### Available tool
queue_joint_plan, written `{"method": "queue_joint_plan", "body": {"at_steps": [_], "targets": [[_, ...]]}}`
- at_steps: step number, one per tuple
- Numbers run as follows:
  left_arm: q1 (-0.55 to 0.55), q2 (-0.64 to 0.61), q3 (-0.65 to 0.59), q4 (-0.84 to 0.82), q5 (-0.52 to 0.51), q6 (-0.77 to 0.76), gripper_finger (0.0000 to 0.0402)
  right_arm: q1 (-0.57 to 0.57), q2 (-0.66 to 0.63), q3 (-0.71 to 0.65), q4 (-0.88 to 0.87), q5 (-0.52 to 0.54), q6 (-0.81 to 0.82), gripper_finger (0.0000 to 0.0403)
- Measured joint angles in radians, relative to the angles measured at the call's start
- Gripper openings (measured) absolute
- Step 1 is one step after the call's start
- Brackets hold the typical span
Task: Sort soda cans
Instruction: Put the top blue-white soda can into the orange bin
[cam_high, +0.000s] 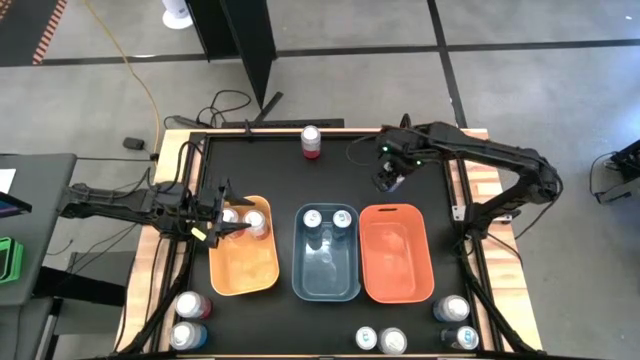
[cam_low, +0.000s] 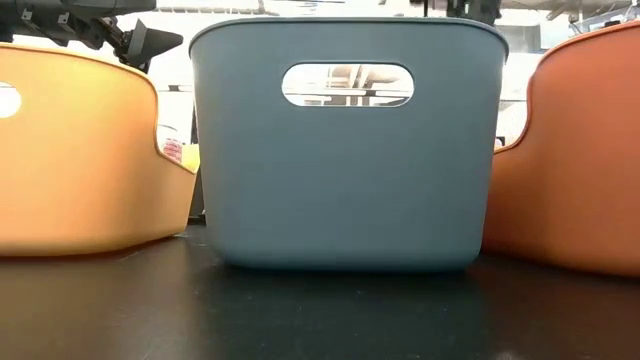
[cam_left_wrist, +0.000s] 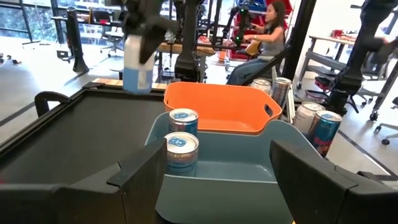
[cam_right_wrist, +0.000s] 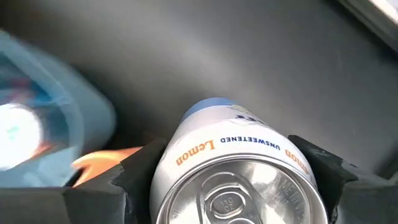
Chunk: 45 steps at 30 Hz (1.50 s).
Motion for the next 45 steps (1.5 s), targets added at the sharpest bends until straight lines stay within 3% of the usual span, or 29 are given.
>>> {"method": "queue_joint_plan", "body": {"at_steps": [5,9,15,20,25,32,45], "targets": [[0.0,0.0,0.0,-0.002,-0.003,0.006,0.0279,0.135,-0.001,0.124,-0.041,0.0,-0.021,0.0293],[0.0,0.0,0.0,-0.002,-0.004,0.008,0.0279,0.283,-0.002,0.134,-0.082,-0.002,0.052,0.0293],[0.0,0.0,0.0,-0.008,-0.004,0.008,0.0279,0.525,-0.001,0.052,-0.092,0.025,0.291,0.0293],[0.0,0.0,0.0,-0.008,-0.004,0.015,0.0279,0.635,-0.001,-0.078,-0.09,0.083,0.506,0.0293],[0.0,0.0,0.0,-0.007,-0.004,0.01,0.0279,0.64,-0.001,-0.209,-0.057,0.108,0.633,0.0293],[0.0,0.0,0.0,-0.005,-0.019,0.0,0.0279,0.556,-0.001,-0.344,0.053,0.11,0.717,0.0293],[0.0,0.0,0.0,-0.006,-0.023,0.011,0.0279,0.463,0.0,-0.448,0.134,0.107,0.784,0.0293]]}}
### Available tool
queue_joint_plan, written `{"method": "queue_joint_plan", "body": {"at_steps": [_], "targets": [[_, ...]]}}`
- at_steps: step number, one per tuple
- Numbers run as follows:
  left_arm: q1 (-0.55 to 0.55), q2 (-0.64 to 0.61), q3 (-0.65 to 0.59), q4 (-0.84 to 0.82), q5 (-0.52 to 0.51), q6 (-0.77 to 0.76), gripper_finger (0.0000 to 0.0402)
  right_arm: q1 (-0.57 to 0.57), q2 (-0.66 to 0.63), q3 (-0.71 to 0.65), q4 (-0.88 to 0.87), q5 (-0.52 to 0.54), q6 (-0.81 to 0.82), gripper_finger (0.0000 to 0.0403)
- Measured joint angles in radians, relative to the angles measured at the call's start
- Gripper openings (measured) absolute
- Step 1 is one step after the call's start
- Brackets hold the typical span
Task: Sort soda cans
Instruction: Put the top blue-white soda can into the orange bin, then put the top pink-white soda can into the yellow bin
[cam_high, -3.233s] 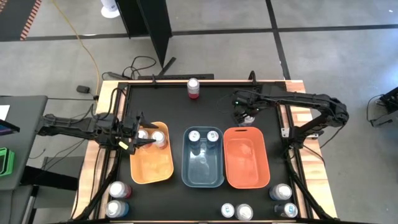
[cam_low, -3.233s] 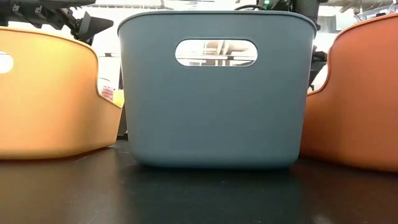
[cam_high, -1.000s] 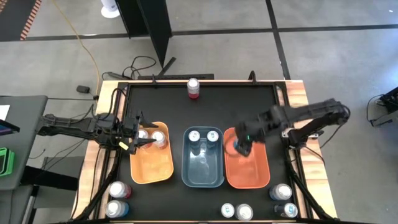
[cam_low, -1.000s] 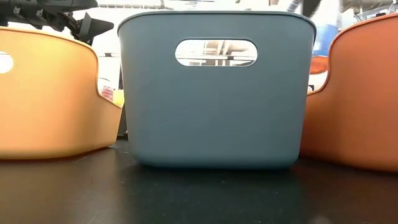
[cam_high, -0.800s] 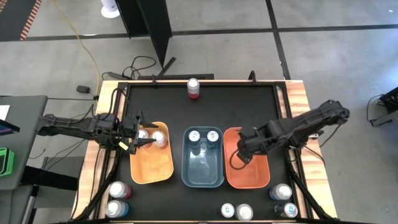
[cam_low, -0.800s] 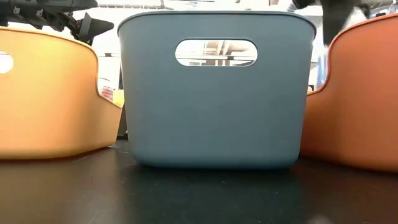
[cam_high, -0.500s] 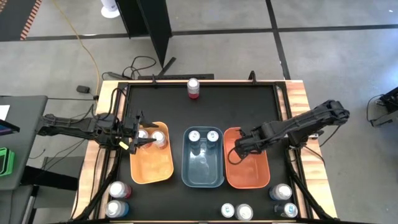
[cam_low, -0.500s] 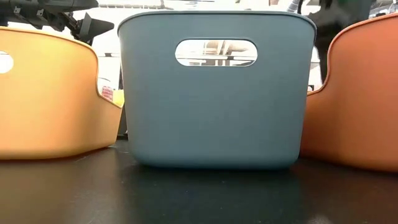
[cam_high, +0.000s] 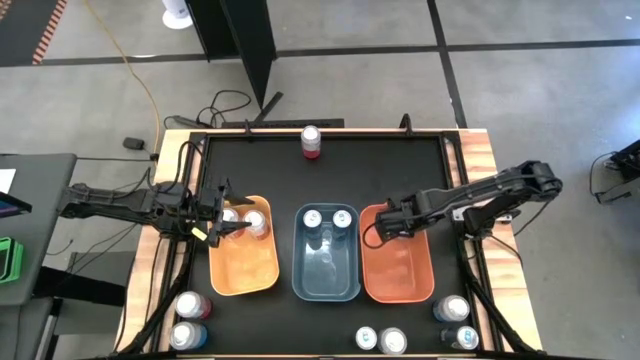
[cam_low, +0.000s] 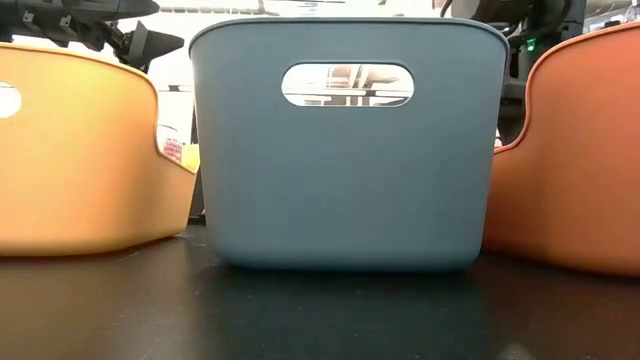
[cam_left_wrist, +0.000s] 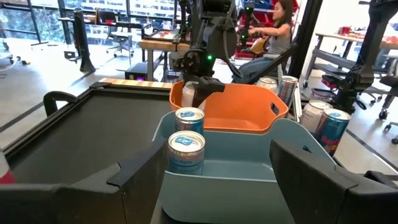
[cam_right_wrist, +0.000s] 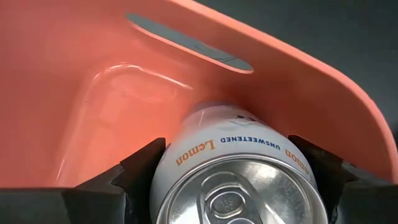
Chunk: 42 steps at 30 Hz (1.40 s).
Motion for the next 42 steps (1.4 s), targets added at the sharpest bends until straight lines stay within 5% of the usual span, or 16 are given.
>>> {"method": "queue_joint_plan", "body": {"at_steps": [3,9,28,35,42], "targets": [[0.0,0.0,0.0,-0.006,0.0,0.0,0.0279,0.0,-0.001,-0.001,0.005,-0.001,-0.003,0.0296],[0.0,0.0,0.0,-0.018,0.0,0.004,0.0279,0.0,0.0,0.0,0.007,-0.002,-0.043,0.0385],[0.0,0.0,0.0,-0.017,-0.073,0.003,0.0279,0.005,0.0,0.263,-0.151,0.03,-0.25,0.0386],[0.0,0.034,0.0,0.037,-0.157,-0.031,0.0279,0.024,0.0,0.353,0.017,0.214,-0.493,0.0384],[0.028,0.235,0.012,0.275,-0.286,-0.025,0.0279,-0.057,0.0,0.359,0.375,0.325,-0.902,0.0384]]}}
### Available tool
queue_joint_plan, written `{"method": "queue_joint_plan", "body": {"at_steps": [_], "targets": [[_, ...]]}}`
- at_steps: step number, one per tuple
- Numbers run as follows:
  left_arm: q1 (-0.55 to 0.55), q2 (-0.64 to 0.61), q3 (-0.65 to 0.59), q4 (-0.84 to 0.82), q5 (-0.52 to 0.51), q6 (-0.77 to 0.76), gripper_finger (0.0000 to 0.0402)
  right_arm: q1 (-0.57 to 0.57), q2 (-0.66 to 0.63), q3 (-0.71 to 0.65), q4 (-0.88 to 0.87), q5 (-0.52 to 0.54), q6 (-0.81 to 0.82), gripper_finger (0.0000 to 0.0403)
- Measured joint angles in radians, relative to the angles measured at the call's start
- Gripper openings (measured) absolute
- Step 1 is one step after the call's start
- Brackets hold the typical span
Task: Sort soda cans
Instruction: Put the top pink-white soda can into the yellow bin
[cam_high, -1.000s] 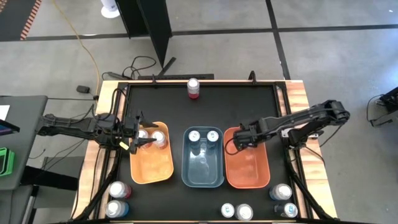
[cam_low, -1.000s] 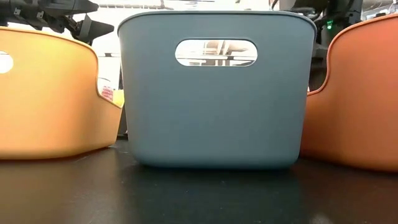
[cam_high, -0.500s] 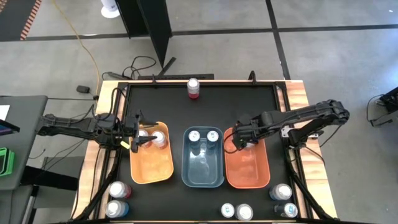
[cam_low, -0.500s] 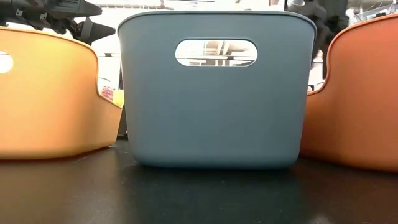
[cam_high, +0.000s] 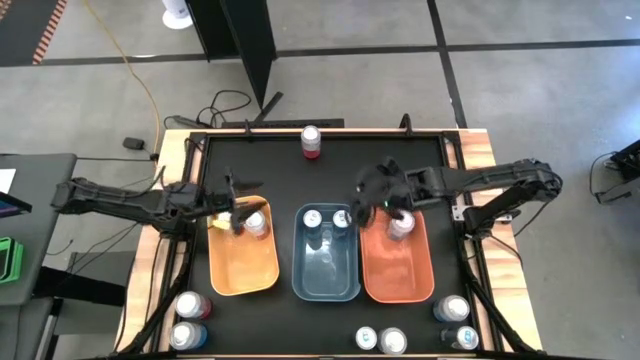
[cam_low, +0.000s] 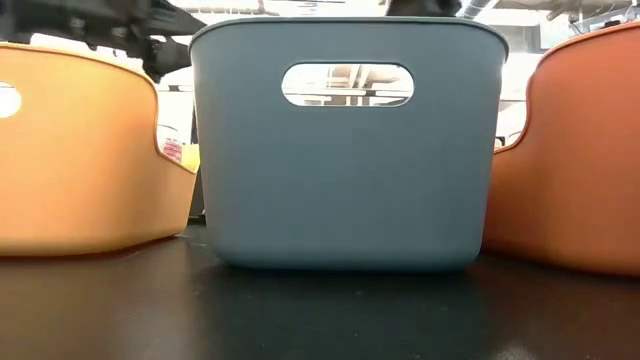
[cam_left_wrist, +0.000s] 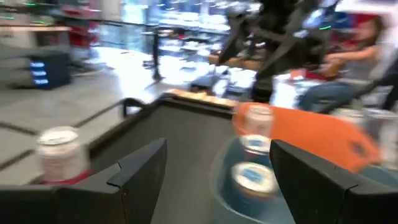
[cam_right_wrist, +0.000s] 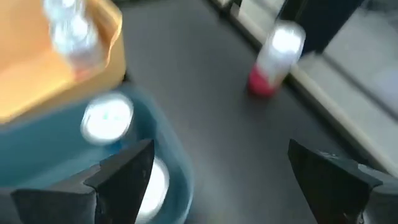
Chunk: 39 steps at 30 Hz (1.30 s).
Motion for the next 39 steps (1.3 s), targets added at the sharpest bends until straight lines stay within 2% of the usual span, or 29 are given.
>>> {"method": "queue_joint_plan", "body": {"at_steps": [5,11,16,21,25,31,35,39], "targets": [[0.131,0.198,0.135,0.01,0.036,0.007,0.0287,-0.067,0.0,0.0,0.165,0.002,-0.142,0.0384],[0.328,0.464,0.424,-0.214,0.174,0.075,0.0316,-0.058,0.0,0.0,0.309,0.002,-0.249,0.0384],[0.495,0.699,0.716,-0.499,0.289,0.156,0.0337,0.005,0.0,0.0,0.318,0.004,-0.285,0.0384],[0.641,0.901,0.975,-0.703,0.471,0.238,0.0344,0.103,0.0,0.0,0.289,0.011,-0.289,0.0384],[0.717,1.055,1.142,-0.847,0.567,0.394,0.0344,0.195,0.0,0.0,0.263,0.021,-0.288,0.0384],[0.751,1.203,1.277,-0.962,0.579,0.646,0.0344,0.318,0.0,-0.036,0.267,0.135,-0.282,0.0384],[0.752,1.254,1.318,-1.004,0.58,0.741,0.0344,0.375,0.0,-0.054,0.244,0.236,-0.292,0.0384],[0.753,1.283,1.327,-1.025,0.578,0.765,0.0344,0.384,-0.003,-0.054,0.231,0.254,-0.28,0.0384]]}}
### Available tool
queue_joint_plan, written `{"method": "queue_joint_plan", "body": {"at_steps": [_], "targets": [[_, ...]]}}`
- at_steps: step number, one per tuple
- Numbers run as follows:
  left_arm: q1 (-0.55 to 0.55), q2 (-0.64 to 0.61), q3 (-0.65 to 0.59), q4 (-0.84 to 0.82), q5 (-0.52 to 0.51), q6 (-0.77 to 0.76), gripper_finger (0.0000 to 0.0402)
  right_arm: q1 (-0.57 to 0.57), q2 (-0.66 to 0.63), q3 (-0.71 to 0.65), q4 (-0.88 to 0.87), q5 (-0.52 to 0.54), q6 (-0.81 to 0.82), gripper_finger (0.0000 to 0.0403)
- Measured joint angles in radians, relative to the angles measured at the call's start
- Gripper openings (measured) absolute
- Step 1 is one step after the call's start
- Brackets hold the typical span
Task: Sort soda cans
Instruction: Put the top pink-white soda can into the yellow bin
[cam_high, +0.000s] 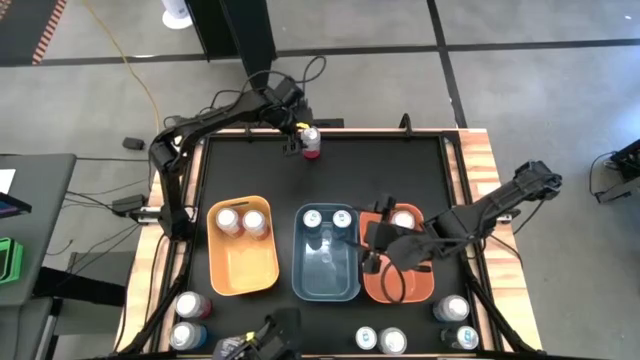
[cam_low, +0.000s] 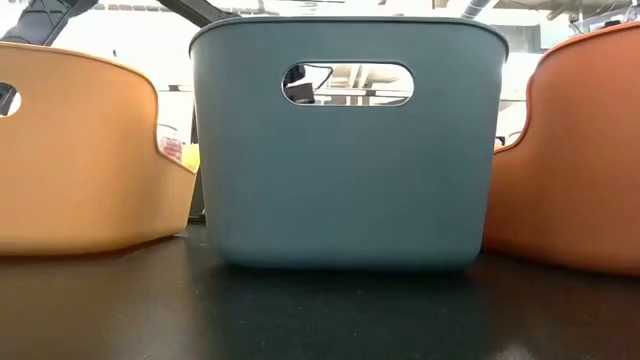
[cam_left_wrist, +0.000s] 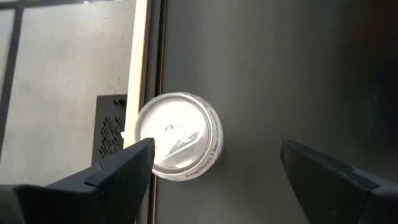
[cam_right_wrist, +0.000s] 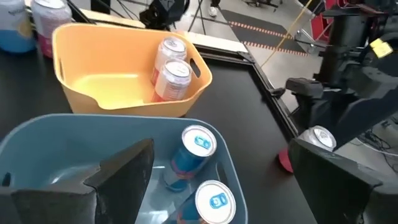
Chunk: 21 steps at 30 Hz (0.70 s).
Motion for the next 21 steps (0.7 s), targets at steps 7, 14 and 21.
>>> {"method": "queue_joint_plan", "body": {"at_steps": [7,14,21], "targets": [[0.028,0.013,0.003,0.02,-0.044,-0.06,0.0344,-0.003,-0.001,0.0,-0.007,-0.001,-0.002,0.0383],[0.054,0.07,0.003,0.051,0.004,-0.217,0.0344,-0.013,-0.001,0.001,-0.021,-0.002,-0.002,0.0383],[0.063,0.094,0.002,0.126,0.06,-0.337,0.0344,-0.019,-0.001,0.001,-0.037,-0.006,0.007,0.0383]]}}
